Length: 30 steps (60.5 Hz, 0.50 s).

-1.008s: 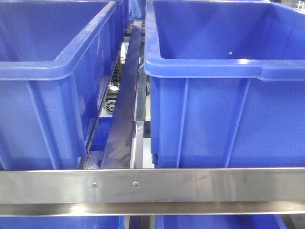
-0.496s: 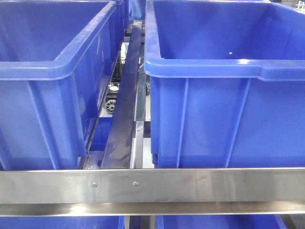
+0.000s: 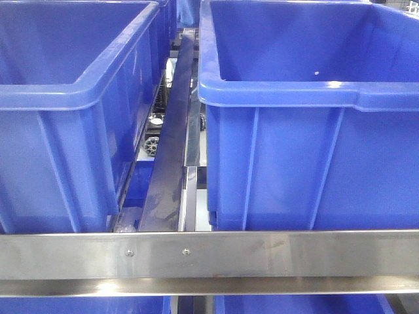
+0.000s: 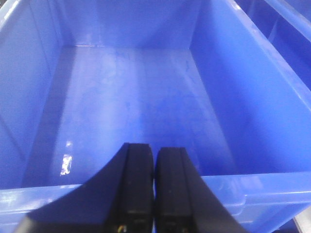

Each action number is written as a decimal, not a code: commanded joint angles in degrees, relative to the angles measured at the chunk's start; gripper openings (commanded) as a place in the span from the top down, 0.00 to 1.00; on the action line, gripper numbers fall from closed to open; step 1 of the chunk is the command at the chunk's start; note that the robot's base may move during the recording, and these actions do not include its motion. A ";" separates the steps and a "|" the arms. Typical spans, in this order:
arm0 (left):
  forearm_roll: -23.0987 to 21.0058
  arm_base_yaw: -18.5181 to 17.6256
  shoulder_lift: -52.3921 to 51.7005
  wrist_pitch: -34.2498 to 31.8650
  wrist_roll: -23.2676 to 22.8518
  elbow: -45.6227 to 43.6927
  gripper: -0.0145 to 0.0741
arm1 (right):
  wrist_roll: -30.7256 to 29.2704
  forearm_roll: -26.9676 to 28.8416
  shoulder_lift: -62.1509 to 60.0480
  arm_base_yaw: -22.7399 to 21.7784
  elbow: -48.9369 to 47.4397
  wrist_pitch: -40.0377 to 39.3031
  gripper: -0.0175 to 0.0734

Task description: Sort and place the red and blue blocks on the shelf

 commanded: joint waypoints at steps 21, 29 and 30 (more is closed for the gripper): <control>0.03 -0.02 0.13 -4.81 -0.43 -1.65 0.68 | -0.53 0.67 -13.68 -0.47 11.19 -10.62 0.75; 0.03 -0.02 0.13 -4.81 -0.43 -1.56 0.68 | -0.53 0.73 -13.69 -0.47 11.19 -10.57 0.75; 0.03 -0.02 0.13 -4.81 -0.43 -1.56 0.68 | -0.53 0.73 -13.69 -0.47 11.19 -10.57 0.75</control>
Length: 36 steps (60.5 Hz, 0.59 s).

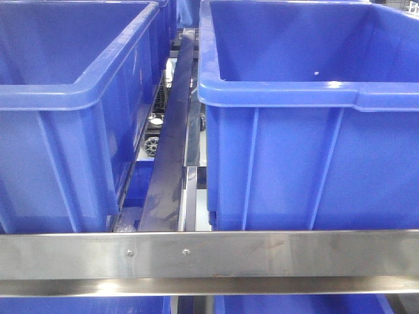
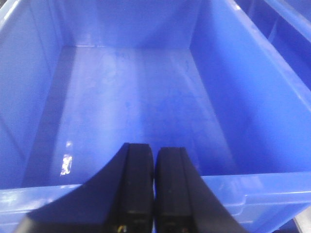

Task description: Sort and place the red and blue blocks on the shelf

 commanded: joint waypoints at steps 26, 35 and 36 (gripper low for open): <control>0.03 -0.02 0.13 -4.81 -0.43 -1.56 0.68 | -0.53 0.16 -1.12 -0.47 -1.26 -5.65 0.75; 0.03 -0.02 0.13 -4.81 -0.43 -1.56 0.68 | -0.53 0.16 -1.12 -0.47 -1.26 -5.65 0.75; 0.03 -0.02 0.13 -4.81 -0.43 -1.56 0.68 | -0.53 0.16 -1.12 -0.47 -1.26 -5.65 0.75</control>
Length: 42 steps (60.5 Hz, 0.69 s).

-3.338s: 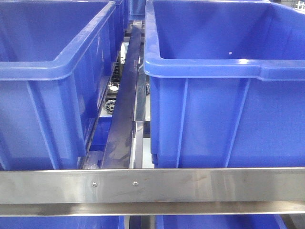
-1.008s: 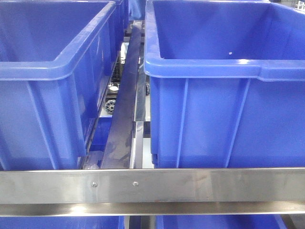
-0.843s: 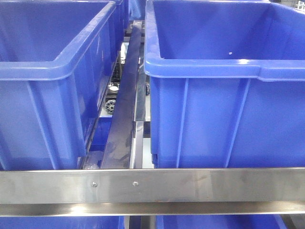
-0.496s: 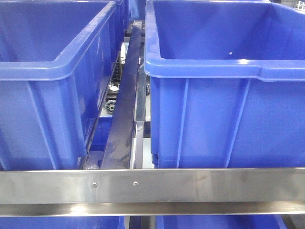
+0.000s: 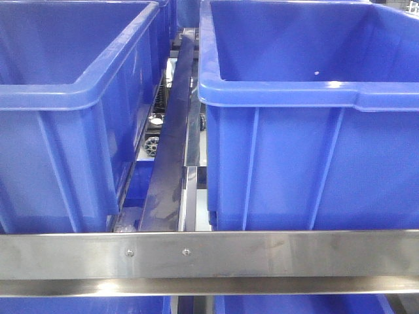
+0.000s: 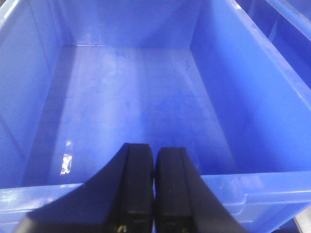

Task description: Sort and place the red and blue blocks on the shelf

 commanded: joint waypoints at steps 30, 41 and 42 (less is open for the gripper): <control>2.37 2.12 -3.25 -4.42 -0.48 -0.67 0.68 | -0.53 0.05 -1.12 -0.47 -1.26 -5.34 0.75; -0.33 4.40 -13.95 -4.55 -0.58 7.29 0.68 | -0.53 0.05 -1.12 -0.47 -1.26 -5.34 0.75; -0.55 4.55 -14.73 -4.74 -0.58 8.37 0.68 | -0.53 0.05 -1.12 -0.47 -1.26 -5.34 0.75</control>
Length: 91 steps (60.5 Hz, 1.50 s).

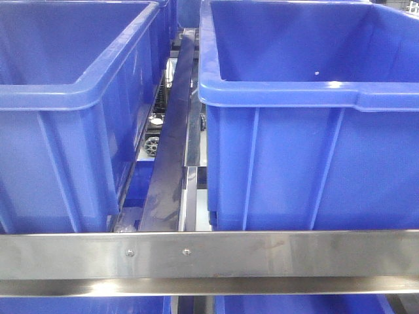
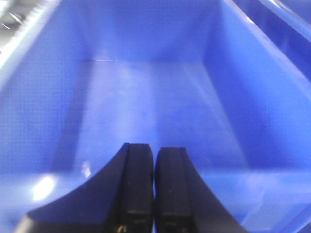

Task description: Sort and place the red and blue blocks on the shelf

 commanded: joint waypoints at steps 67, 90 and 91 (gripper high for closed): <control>-5.92 0.41 -16.38 -13.14 1.31 14.61 0.68 | -0.53 0.05 -1.12 -0.47 -1.26 -5.29 0.75; -5.92 0.41 -16.38 -13.14 1.31 14.61 0.68 | -0.53 0.05 -1.12 -0.47 -1.26 -5.29 0.75; -5.92 0.41 -16.38 -13.14 1.31 14.61 0.68 | -0.53 0.05 -1.12 -0.47 -1.26 -5.29 0.75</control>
